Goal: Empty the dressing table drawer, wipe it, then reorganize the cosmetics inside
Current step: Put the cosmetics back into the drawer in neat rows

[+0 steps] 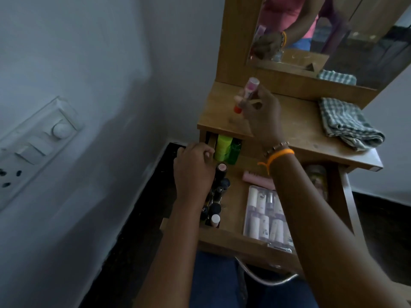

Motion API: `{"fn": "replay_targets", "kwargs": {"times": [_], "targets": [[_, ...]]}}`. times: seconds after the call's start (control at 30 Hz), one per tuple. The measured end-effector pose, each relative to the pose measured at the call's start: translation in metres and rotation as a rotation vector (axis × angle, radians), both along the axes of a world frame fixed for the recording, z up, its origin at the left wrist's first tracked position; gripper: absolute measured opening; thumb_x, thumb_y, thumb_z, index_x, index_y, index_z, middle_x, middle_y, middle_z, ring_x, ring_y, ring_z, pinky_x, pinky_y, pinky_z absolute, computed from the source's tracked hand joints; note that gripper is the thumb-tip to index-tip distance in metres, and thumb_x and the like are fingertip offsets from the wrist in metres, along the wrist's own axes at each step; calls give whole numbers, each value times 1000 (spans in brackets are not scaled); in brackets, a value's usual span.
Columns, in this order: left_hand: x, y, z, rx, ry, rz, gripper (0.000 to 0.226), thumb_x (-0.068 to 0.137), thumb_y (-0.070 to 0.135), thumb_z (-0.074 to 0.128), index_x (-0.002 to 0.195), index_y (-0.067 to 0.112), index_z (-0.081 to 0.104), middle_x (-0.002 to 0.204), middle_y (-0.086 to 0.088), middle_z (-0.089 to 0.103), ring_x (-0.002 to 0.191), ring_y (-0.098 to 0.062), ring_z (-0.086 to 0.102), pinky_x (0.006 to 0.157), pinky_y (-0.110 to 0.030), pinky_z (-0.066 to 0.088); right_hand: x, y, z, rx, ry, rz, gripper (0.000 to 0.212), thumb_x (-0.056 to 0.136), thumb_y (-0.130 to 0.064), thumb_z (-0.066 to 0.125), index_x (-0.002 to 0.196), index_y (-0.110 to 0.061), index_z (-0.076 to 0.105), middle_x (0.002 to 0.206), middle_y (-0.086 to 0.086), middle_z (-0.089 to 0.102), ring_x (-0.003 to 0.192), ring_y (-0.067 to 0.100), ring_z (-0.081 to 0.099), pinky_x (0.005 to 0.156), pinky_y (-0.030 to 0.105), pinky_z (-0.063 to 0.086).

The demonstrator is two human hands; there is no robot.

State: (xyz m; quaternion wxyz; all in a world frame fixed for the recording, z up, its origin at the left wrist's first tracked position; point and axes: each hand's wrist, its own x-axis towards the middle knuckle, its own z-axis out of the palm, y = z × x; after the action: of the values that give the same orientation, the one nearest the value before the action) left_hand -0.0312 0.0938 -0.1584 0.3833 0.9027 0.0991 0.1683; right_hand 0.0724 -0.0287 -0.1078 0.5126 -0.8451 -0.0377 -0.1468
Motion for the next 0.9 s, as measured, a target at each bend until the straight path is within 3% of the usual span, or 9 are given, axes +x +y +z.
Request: {"fn": "replay_targets", "kwargs": {"times": [0.13,0.3,0.4,0.5,0.63,0.77,0.9], "targets": [[-1,0,1,-8,25,6,24,91,8,47,95,18,69,102,1,65,98,-20,51,80,-38,45,-60,-10,-11,-8,26,300,13,89,-20,58,99,-13,56,83,-6,62,68,10,62,62,23,52],[-2,0,0,-47,50,-23,25,92,3,47,99,16,66,106,1,60,90,-6,50,64,-13,36,-76,-12,-42,-133,193,330,18,91,-16,55,105,-5,55,84,-1,63,69,10,61,58,14,50],[-2,0,0,-31,48,-75,23,93,5,46,99,15,66,103,3,58,88,-4,48,59,-7,29,-73,-14,-47,-93,230,292,20,90,-13,57,107,-3,55,89,3,65,70,14,64,64,18,52],[-1,0,-1,5,51,-153,18,93,11,52,102,17,66,97,8,51,97,-12,51,66,-11,30,-72,-21,-49,-53,241,246,18,90,-12,57,105,-3,54,88,4,65,69,16,65,69,26,54],[-1,-4,-6,146,121,-286,20,88,32,60,104,21,67,107,4,58,105,-19,46,82,-31,36,-73,-26,-50,-190,238,249,18,90,-13,57,106,-5,54,89,0,60,73,9,59,60,10,48],[-2,-5,-7,140,116,-249,22,84,37,64,100,22,69,105,5,58,104,-19,44,83,-34,36,-73,-25,-56,-399,321,334,19,87,-10,59,105,-4,58,97,13,66,90,26,63,81,37,52],[-2,-4,-8,96,118,-259,24,81,37,68,99,21,70,103,6,58,105,-19,46,85,-34,37,-73,-26,-61,-559,347,396,16,86,-8,57,98,0,63,100,17,68,97,30,62,83,32,46]]}}
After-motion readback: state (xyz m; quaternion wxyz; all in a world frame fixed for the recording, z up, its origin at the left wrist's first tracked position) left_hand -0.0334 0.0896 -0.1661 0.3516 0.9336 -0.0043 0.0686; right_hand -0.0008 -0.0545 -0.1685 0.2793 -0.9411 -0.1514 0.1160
